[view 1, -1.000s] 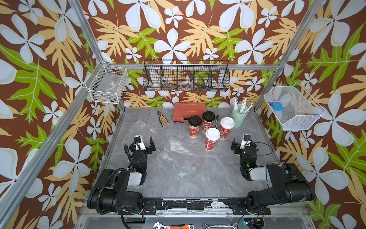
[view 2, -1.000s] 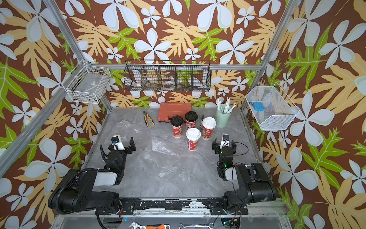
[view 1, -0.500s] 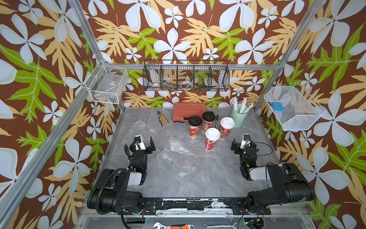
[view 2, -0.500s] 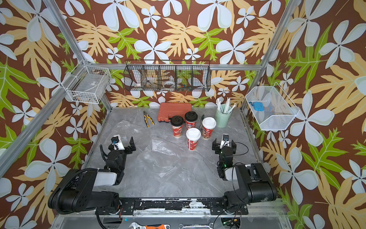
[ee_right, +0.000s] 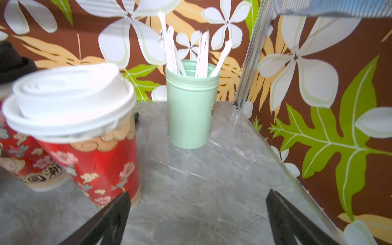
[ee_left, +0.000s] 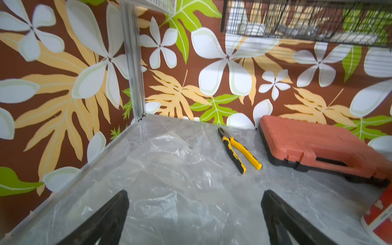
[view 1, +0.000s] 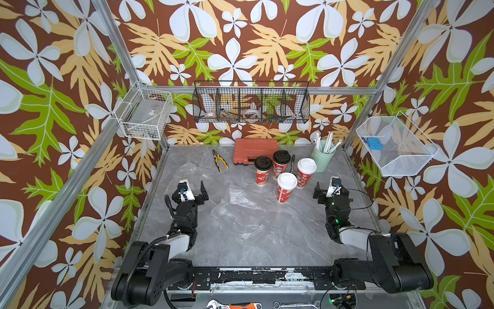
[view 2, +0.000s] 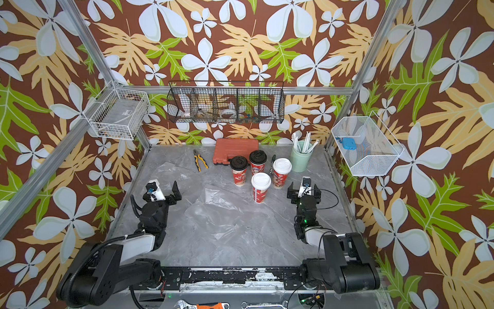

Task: Pack milk tea into plastic carrier bags
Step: Adjust the plastic carrier bag at the center of the board.

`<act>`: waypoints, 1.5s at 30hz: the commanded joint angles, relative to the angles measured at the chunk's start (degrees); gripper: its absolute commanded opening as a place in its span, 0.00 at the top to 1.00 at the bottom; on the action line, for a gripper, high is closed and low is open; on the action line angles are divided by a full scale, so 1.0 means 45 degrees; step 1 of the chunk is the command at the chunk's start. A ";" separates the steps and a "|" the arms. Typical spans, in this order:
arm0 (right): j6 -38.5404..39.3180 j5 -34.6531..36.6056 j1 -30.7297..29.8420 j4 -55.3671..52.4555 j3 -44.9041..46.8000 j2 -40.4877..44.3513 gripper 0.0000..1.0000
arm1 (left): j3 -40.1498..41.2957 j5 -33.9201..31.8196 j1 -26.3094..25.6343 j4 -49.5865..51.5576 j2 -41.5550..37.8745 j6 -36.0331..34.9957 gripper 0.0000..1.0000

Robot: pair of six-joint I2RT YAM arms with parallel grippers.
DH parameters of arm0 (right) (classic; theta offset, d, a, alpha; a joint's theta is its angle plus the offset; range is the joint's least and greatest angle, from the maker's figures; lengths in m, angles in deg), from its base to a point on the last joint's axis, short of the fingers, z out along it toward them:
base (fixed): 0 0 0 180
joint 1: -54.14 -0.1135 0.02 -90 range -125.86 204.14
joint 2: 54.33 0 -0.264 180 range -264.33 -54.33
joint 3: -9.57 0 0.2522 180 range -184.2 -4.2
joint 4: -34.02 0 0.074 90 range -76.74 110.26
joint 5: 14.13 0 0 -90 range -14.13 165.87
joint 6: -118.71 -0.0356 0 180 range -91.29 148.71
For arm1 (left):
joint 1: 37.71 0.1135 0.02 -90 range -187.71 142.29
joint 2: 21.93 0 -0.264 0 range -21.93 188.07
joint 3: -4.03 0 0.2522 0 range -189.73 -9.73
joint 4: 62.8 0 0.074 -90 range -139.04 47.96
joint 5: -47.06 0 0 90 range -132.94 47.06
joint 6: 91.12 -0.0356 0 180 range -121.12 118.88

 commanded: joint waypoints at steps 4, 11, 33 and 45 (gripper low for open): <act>-0.1518 -0.0527 0.0004 -0.5442 -0.1371 0.2441 0.04 | -0.2040 -0.1398 -0.0283 0.5920 -0.1789 0.1830 0.01; -0.4225 -0.3080 0.0006 -1.1018 -0.2784 0.4747 0.12 | -0.5390 0.0299 -0.2113 1.1586 -0.2101 0.2857 0.10; -0.5086 -0.5640 0.0001 -1.4450 -0.2475 0.7127 0.14 | -1.3796 0.0705 -1.2429 2.2812 0.5683 0.3797 0.24; -0.5047 -0.5730 0.0004 -1.4819 -0.2500 0.7985 0.13 | -1.6687 0.1321 -1.2906 2.6059 0.9342 0.3607 0.20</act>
